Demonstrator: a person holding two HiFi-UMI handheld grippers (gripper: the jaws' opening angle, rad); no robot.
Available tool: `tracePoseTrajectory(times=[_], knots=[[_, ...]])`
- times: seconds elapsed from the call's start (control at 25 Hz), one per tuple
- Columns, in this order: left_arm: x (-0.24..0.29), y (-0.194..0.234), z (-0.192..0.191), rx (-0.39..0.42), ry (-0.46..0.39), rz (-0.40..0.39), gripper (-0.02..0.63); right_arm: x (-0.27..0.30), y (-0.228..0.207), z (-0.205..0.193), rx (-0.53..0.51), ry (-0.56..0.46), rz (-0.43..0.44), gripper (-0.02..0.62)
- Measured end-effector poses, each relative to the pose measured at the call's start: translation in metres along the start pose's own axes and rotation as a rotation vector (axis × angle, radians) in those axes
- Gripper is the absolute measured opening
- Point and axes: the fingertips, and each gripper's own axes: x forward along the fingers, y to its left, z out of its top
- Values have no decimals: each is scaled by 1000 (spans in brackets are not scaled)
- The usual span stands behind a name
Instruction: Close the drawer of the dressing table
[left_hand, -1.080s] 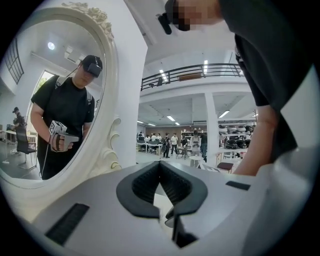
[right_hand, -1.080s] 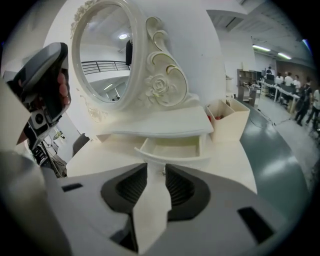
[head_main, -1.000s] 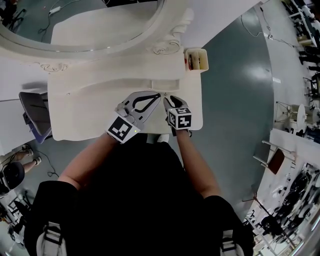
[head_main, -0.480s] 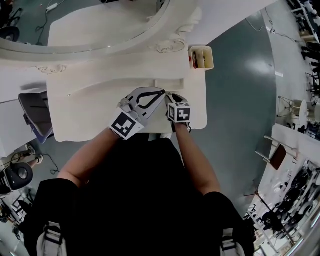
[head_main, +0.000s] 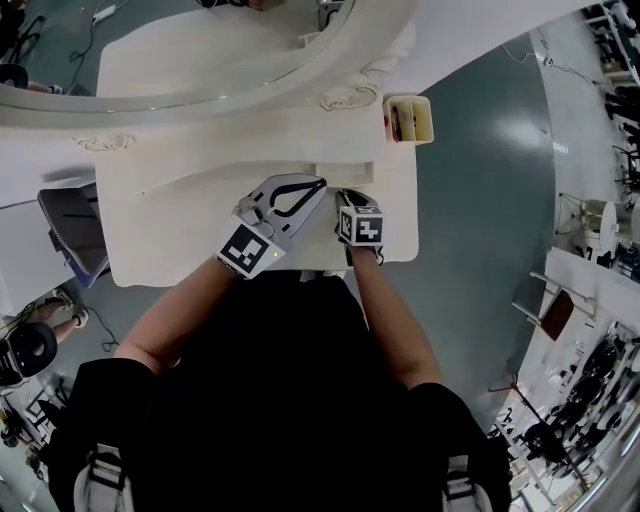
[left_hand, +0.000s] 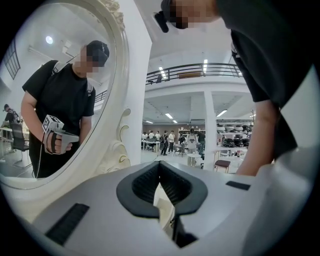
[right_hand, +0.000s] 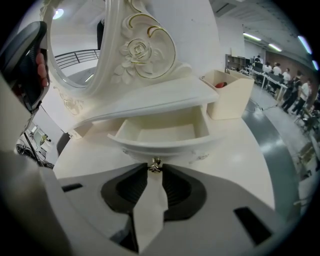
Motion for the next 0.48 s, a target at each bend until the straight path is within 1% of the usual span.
tracePoseTrajectory(times=[0.12, 0.48], knots=[[-1, 3, -3, -18, -3, 8, -5, 0, -2, 1, 7, 0, -7, 95], [0, 6, -3, -14, 2, 10, -5, 2, -5, 11, 18, -9, -3, 95]])
